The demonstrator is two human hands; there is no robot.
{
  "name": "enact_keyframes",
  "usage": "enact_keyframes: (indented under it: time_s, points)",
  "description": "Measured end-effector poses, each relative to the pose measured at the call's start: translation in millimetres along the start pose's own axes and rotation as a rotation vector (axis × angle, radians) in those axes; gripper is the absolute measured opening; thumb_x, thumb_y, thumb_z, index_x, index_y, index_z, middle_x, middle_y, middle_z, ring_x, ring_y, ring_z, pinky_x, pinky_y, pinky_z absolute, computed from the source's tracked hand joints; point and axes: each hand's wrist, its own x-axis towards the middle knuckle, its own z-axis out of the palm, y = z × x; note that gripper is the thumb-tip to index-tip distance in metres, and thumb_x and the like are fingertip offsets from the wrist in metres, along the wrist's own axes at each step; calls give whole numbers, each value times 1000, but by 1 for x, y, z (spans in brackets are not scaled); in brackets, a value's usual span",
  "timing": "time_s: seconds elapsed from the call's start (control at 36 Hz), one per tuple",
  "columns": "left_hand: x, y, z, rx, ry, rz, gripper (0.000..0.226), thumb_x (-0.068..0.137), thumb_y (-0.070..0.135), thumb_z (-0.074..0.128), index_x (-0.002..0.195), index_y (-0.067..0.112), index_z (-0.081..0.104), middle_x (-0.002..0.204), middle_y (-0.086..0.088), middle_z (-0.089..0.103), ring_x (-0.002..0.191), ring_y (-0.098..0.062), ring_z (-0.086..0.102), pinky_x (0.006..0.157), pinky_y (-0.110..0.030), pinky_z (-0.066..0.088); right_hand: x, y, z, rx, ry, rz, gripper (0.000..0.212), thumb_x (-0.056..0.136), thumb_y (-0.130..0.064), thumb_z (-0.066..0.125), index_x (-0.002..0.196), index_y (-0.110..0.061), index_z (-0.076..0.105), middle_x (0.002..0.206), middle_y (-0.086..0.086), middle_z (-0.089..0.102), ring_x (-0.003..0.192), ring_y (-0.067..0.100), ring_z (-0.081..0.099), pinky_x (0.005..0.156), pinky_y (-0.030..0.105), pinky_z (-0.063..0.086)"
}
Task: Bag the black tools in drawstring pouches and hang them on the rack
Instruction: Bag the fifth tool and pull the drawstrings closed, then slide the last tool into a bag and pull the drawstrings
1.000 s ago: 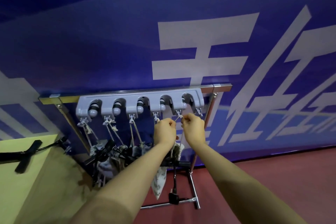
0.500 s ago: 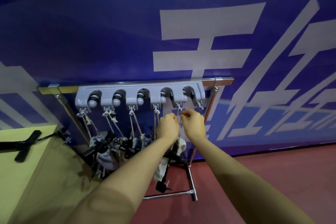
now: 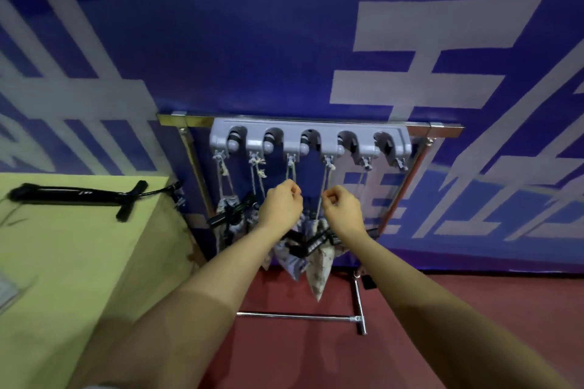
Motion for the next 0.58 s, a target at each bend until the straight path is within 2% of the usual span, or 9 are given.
enact_keyframes:
  time_s: [0.14,0.25,0.33,0.39,0.44,0.58]
  points:
    - [-8,-45,-54,-20,63,-61,15,94,16,47,94,13,61,83,-8,68,78,-27,65,71,-43,55,-10,-43,50,-10,-111,-84,12,96,-12,48,98,-6,58,80,5,59,73,27,56,65,39,45]
    - [-14,-92,-99,-30,122,-113,13,93,19,48,86,19,59,83,-6,68,75,-25,66,73,-45,56,-19,-81,102,-4,-174,-132,11,95,-9,47,95,-8,58,79,6,59,75,29,58,70,43,49]
    - [-15,-132,-130,-51,157,-151,12,89,18,49,81,21,57,82,-9,69,79,-31,65,74,-46,55,-28,-111,141,-4,-214,-156,11,94,-8,47,93,-9,57,73,3,57,69,22,55,67,38,47]
    - [-18,-161,-156,-74,169,-177,12,88,16,49,82,18,59,84,-11,69,79,-33,65,75,-45,55,-35,-132,173,-8,-235,-174,14,93,-6,46,96,-5,60,75,2,57,70,20,55,65,33,44]
    - [-21,-185,-179,-78,176,-189,11,88,16,49,82,16,58,86,-10,69,81,-32,65,77,-42,55,-40,-148,201,-13,-240,-183,16,91,-5,46,96,-4,61,75,1,58,72,20,57,67,33,46]
    - [-32,-256,-234,-75,159,-237,13,90,18,49,78,20,55,88,-12,70,81,-32,67,77,-41,55,-55,-184,280,-20,-298,-178,15,88,-7,47,86,-16,58,76,0,60,77,25,60,72,42,51]
